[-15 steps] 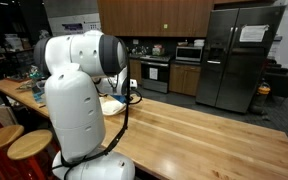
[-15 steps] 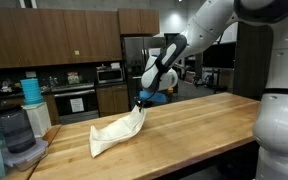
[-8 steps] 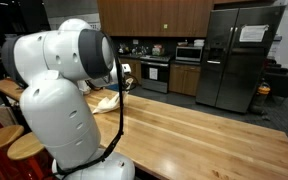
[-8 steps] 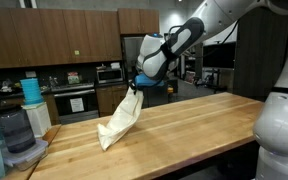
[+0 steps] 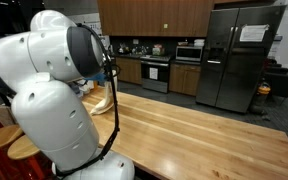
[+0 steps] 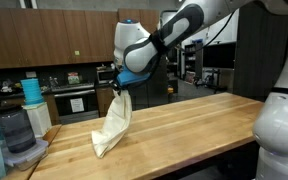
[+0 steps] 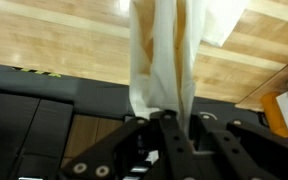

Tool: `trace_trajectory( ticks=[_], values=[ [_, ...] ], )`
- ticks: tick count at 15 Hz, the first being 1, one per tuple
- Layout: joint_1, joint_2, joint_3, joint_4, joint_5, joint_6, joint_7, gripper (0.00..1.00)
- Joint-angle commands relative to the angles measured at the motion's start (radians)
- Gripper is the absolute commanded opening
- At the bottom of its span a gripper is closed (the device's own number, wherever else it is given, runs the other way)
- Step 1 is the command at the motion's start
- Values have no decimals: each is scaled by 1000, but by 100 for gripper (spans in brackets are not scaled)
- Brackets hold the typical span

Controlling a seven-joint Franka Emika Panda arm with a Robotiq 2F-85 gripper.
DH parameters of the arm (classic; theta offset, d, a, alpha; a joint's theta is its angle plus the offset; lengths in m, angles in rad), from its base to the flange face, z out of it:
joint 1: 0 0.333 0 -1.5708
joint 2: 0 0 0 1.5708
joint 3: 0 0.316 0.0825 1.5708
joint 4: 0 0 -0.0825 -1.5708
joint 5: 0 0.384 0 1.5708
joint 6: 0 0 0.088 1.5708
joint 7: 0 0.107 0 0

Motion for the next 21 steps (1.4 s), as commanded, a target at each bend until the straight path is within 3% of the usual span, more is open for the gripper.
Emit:
trace_trajectory(
  ticks=[1, 4, 8, 15, 21],
  values=[
    [-2, 148, 59, 113, -92, -125, -11, 4],
    [40, 266, 57, 174, -176, -227, -17, 4],
    [122, 389, -6, 252, -215, -309, -60, 4],
    [197, 498, -84, 341, -137, -308, -200, 4],
    [254, 620, -84, 445, -46, -341, -345, 4]
  ],
)
